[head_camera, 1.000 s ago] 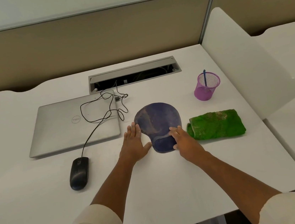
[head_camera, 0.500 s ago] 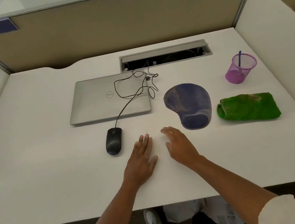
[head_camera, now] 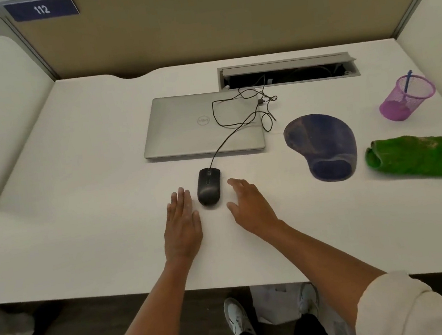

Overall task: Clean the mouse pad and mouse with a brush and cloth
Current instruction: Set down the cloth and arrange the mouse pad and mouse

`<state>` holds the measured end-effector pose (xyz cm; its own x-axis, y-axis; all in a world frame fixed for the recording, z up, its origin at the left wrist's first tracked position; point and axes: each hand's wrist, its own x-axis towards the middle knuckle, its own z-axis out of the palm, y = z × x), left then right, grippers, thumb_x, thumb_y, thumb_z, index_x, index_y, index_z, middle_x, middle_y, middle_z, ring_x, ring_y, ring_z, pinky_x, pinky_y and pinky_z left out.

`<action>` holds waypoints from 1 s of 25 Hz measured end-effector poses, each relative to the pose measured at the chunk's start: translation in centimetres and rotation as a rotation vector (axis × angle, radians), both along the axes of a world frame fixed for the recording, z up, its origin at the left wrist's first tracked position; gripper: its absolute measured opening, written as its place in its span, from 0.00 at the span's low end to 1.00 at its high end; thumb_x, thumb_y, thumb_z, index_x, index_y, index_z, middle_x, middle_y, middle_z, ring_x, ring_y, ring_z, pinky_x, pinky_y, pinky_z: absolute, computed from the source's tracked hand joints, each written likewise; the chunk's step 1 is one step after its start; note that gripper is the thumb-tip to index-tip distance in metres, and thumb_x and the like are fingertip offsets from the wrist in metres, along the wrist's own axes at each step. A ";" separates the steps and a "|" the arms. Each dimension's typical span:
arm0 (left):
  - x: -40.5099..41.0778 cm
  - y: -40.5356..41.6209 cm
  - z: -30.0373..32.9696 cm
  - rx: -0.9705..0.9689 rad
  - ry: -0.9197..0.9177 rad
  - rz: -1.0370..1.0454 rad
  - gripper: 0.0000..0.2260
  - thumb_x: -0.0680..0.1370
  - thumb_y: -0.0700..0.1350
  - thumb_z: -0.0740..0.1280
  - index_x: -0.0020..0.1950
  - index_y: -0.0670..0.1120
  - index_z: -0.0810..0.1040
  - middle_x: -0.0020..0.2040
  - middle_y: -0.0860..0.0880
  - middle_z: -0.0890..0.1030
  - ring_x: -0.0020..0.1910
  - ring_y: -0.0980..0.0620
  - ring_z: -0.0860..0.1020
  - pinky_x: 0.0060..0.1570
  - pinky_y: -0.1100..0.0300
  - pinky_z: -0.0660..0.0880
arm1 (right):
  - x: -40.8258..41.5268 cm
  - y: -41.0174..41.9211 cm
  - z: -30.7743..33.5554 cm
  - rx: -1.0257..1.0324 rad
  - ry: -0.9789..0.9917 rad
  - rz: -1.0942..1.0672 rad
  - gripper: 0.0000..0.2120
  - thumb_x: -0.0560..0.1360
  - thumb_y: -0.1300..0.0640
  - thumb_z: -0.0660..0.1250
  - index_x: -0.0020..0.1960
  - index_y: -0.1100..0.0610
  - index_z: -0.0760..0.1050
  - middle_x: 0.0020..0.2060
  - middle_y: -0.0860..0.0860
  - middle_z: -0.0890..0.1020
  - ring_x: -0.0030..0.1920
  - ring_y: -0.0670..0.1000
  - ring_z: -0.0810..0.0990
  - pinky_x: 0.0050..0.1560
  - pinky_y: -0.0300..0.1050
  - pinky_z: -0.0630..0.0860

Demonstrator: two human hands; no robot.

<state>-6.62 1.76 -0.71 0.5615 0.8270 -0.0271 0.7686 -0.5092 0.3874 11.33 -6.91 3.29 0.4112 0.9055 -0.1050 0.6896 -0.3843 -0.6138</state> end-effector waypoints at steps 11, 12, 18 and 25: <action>-0.3 1.3 -0.9 -0.040 0.052 0.069 0.28 0.86 0.50 0.48 0.84 0.44 0.43 0.84 0.47 0.43 0.82 0.53 0.38 0.79 0.57 0.36 | -4.9 6.1 0.5 -0.205 -0.190 -0.136 0.40 0.76 0.35 0.62 0.80 0.49 0.49 0.70 0.59 0.68 0.67 0.60 0.69 0.61 0.55 0.72; -0.4 1.3 -0.9 -0.040 0.054 0.072 0.28 0.87 0.51 0.48 0.84 0.44 0.42 0.84 0.48 0.42 0.82 0.53 0.38 0.80 0.56 0.36 | -5.1 6.3 0.4 -0.219 -0.213 -0.149 0.40 0.76 0.34 0.61 0.80 0.49 0.49 0.69 0.59 0.69 0.66 0.60 0.69 0.60 0.54 0.72; -0.4 1.4 -0.8 -0.046 0.046 0.074 0.28 0.86 0.51 0.48 0.84 0.45 0.43 0.84 0.47 0.43 0.82 0.52 0.39 0.80 0.55 0.37 | -5.6 7.6 0.2 -0.259 -0.302 -0.164 0.37 0.77 0.40 0.62 0.79 0.47 0.50 0.66 0.60 0.69 0.63 0.60 0.70 0.56 0.54 0.73; -0.4 1.4 -1.0 -0.027 0.053 0.083 0.28 0.86 0.50 0.49 0.84 0.44 0.45 0.84 0.48 0.44 0.82 0.53 0.39 0.79 0.58 0.35 | -3.5 5.4 0.4 -0.204 -0.224 -0.164 0.35 0.77 0.51 0.63 0.80 0.47 0.51 0.62 0.61 0.70 0.59 0.58 0.72 0.54 0.49 0.77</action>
<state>-6.99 3.16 -1.69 0.4880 0.8693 -0.0780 0.8275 -0.4325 0.3580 7.81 -1.49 3.64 0.5826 0.7953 -0.1678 0.7175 -0.6002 -0.3535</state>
